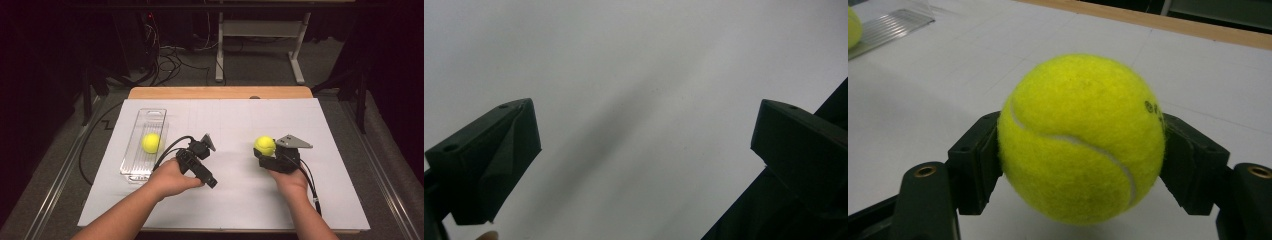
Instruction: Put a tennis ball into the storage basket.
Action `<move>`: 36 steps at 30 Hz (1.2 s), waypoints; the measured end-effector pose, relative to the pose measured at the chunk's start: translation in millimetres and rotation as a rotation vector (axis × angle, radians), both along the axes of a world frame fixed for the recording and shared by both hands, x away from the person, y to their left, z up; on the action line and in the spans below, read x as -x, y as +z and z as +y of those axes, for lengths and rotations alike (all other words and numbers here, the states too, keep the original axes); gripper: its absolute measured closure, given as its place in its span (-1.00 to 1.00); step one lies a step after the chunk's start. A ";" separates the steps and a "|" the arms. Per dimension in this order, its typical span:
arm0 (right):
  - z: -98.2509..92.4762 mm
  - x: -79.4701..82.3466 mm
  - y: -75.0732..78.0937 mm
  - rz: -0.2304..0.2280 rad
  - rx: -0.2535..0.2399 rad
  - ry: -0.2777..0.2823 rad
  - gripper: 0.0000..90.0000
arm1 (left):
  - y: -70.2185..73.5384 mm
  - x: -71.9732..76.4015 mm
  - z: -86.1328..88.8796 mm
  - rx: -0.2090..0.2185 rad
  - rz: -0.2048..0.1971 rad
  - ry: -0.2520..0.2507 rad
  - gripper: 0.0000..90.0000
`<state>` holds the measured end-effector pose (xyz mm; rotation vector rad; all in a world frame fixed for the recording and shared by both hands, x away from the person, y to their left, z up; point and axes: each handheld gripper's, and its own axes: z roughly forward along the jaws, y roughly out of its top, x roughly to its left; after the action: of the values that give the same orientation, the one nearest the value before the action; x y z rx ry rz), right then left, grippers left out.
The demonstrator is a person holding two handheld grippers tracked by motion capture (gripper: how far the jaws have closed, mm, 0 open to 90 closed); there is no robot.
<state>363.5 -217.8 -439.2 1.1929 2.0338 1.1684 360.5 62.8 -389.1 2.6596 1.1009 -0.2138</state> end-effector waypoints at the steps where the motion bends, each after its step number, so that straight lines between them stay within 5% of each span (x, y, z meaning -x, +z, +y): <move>1: -0.7 2.5 1.1 -0.004 -0.004 0.003 -0.39 | -0.3 -0.3 0.1 -0.002 0.004 0.001 -0.99; 25: -23.1 53.7 6.0 -0.067 0.001 0.040 -0.39 | -0.5 -1.8 1.5 0.013 0.017 -0.001 -0.99; 36: -35.7 58.9 -3.7 -0.070 -0.006 0.031 -0.39 | -1.1 -4.2 4.5 0.017 0.030 0.003 -0.99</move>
<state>304.6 -253.5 -442.9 1.1114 2.0041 1.2145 364.7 67.3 -390.1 2.6478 1.1077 -0.2617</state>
